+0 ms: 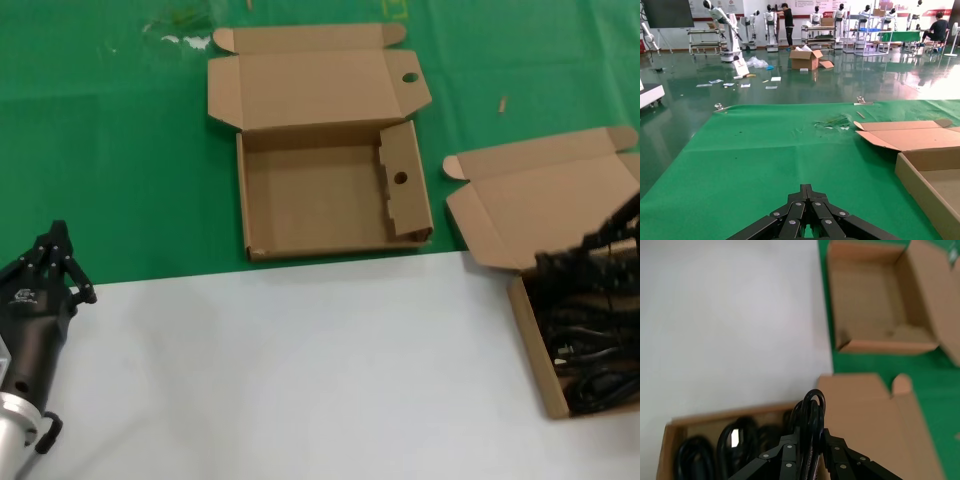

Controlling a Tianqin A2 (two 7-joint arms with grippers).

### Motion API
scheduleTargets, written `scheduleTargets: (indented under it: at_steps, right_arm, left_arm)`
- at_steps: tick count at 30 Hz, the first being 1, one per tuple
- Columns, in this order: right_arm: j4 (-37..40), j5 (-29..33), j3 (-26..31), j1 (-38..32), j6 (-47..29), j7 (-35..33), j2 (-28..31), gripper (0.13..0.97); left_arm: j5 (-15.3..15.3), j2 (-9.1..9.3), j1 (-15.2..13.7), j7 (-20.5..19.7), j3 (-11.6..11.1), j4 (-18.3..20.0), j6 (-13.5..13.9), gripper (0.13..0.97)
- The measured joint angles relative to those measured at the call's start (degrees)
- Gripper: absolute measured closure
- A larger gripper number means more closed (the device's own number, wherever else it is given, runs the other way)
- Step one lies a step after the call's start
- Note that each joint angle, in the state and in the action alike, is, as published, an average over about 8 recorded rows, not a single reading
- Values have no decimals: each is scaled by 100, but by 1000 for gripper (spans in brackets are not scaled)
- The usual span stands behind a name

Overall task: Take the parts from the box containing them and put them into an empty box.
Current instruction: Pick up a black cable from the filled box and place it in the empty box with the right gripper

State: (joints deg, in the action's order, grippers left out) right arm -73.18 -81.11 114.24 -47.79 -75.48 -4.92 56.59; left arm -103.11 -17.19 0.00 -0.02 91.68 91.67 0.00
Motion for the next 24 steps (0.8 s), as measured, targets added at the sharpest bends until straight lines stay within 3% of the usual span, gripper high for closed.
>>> scheduleTargets:
  at_steps: [10,17,24]
  right_arm:
    - [-847,-38,-23,-828,-391,853,-282,882]
    - [-828,278,280,-1440,-193,951,-1105,882]
    - [-330,715,708,-1662,418,528,-2091,882]
  left_arm:
    - [0,0,0,0,0,0,0,957]
    - [0,0,0,0,0,0,0,957]
    - [0,0,0,0,0,0,0,957]
